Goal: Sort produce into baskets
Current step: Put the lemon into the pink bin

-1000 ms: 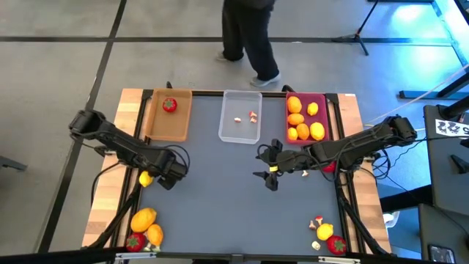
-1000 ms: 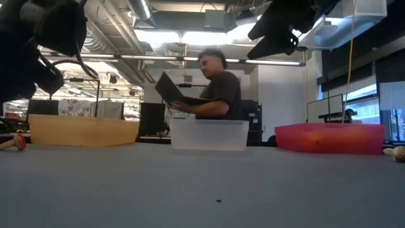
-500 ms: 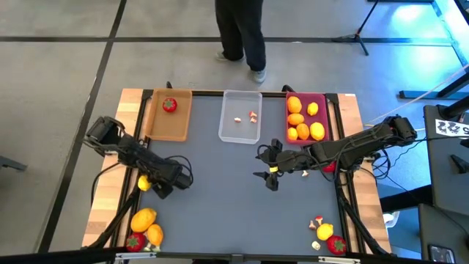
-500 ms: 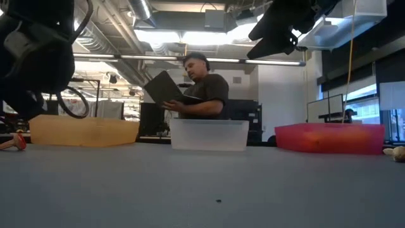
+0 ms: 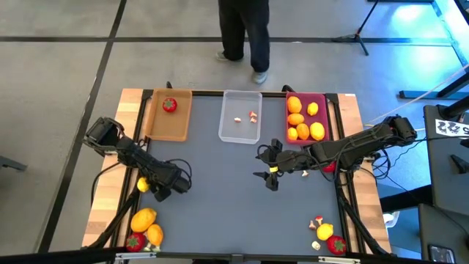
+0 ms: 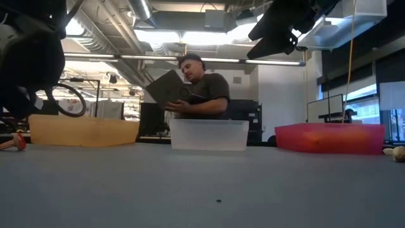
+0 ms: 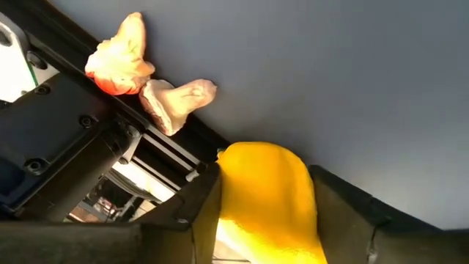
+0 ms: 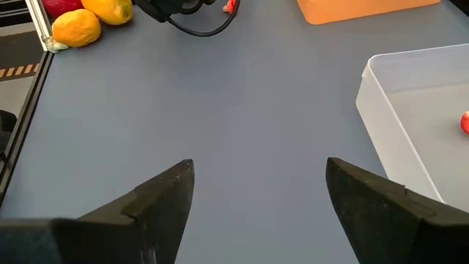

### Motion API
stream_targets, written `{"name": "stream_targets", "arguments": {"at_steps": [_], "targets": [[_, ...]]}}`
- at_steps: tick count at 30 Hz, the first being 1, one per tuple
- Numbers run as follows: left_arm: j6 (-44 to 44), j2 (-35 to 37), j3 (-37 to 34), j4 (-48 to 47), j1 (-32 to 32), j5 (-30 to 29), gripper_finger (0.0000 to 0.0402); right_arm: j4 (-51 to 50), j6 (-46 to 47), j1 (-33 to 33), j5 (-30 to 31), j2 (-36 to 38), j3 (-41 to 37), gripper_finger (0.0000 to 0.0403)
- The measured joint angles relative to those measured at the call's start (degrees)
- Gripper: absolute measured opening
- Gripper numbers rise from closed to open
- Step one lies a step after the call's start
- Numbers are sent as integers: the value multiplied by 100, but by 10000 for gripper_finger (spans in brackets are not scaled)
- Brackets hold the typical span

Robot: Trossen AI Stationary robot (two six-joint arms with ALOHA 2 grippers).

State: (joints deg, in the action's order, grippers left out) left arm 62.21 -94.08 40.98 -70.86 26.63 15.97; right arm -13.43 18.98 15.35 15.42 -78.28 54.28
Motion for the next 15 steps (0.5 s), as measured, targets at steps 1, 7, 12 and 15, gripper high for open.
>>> {"name": "stream_targets", "arguments": {"at_steps": [1, 7, 12, 15], "targets": [[-69, 1, 26, -21, 0, -3, 166, 0, 0, 0, 0, 0, 0, 305], [-430, -1, 339, -283, 11, -292, 169, 2, 0, 0, -2, 0, 0, 305], [-742, 11, 820, -711, 19, -965, 173, 14, 0, 0, -3, 0, 0, 305], [-1001, 118, 1155, -721, 76, -1462, 173, 35, 0, 0, -3, 0, 0, 305]]}}
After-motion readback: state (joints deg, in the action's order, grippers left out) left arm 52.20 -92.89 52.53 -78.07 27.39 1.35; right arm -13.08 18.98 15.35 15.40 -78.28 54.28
